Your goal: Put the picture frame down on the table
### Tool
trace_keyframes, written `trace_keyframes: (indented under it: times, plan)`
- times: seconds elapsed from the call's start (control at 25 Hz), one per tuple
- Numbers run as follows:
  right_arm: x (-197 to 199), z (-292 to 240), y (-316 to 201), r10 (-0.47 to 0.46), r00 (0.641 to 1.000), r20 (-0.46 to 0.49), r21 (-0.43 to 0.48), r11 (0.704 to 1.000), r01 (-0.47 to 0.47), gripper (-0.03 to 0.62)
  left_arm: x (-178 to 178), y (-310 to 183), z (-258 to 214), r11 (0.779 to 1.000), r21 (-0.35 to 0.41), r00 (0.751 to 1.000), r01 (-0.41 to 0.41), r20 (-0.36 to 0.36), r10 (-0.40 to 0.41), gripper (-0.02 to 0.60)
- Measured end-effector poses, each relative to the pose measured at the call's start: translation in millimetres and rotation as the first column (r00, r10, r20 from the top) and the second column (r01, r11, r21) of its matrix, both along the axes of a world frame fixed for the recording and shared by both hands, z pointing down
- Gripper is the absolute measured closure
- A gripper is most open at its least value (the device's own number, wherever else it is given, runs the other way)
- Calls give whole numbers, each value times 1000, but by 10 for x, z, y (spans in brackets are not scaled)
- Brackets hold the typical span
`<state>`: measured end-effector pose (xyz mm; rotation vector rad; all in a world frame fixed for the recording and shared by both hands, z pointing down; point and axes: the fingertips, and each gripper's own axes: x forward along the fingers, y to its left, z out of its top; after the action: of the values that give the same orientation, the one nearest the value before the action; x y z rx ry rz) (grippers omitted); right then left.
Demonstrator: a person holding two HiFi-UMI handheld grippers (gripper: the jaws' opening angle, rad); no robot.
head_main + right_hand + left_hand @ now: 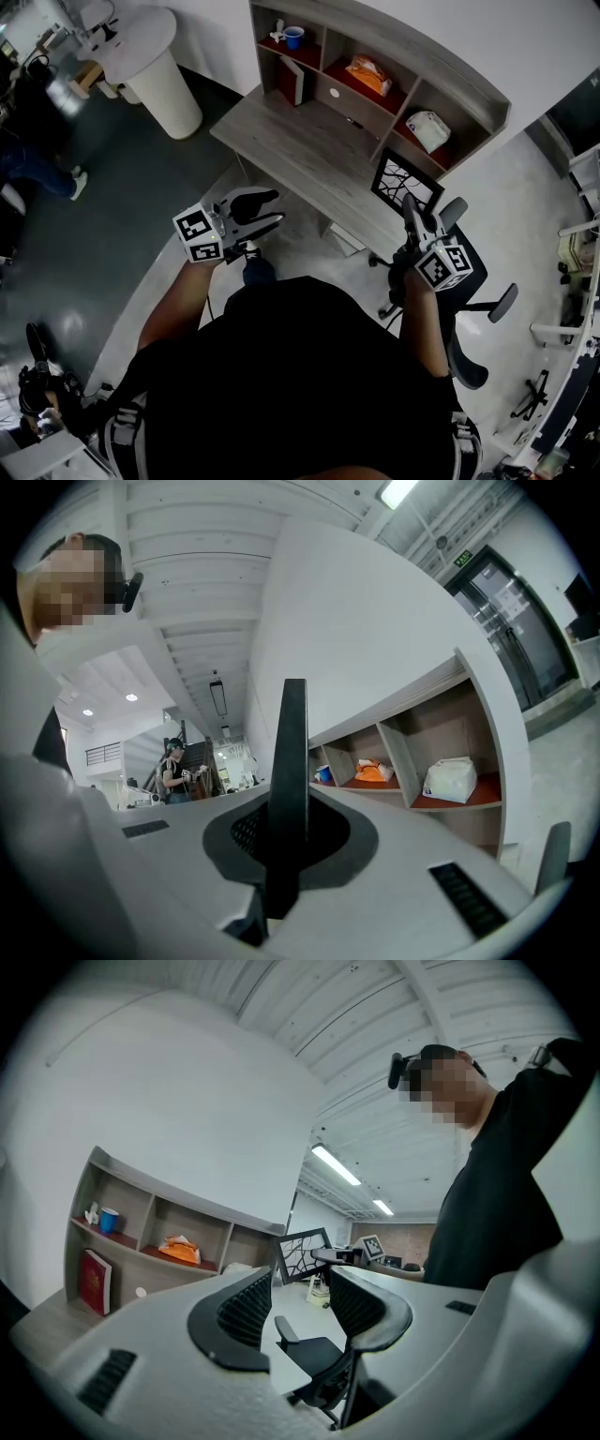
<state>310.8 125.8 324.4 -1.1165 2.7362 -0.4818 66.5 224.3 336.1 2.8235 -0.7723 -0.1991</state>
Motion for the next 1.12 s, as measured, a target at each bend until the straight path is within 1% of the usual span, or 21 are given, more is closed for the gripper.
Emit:
trace_keyframes:
  times: [0.2,0.36,0.56,0.72,0.88,1.12]
  plan:
    - [-17,63,-66,-4,1000,-4,-17,1000,4,576,-47,-56,27,1000,-8,1000,21,-11,-21,380]
    - [-41,65,-137,4,1000,-11,-16,1000,-4,576,-58,-118,96,1000,-22,1000,14,-12,-14,380]
    - [-321,98,-385,-2,1000,-8,-25,1000,2,576,-326,-317,131,999,-39,1000,20,-20,-20,380]
    - [-263,79,-289,-4,1000,-8,-20,1000,4,576,-210,-218,124,999,-45,1000,11,-26,-13,380]
    - [-302,103,-301,-1,1000,3,-17,1000,1,576,-184,-201,165,999,-43,1000,-3,-23,3,380]
    - [-369,103,-438,20,1000,-5,-18,1000,-20,576,-325,-384,205,998,-58,1000,-14,-28,12,380]
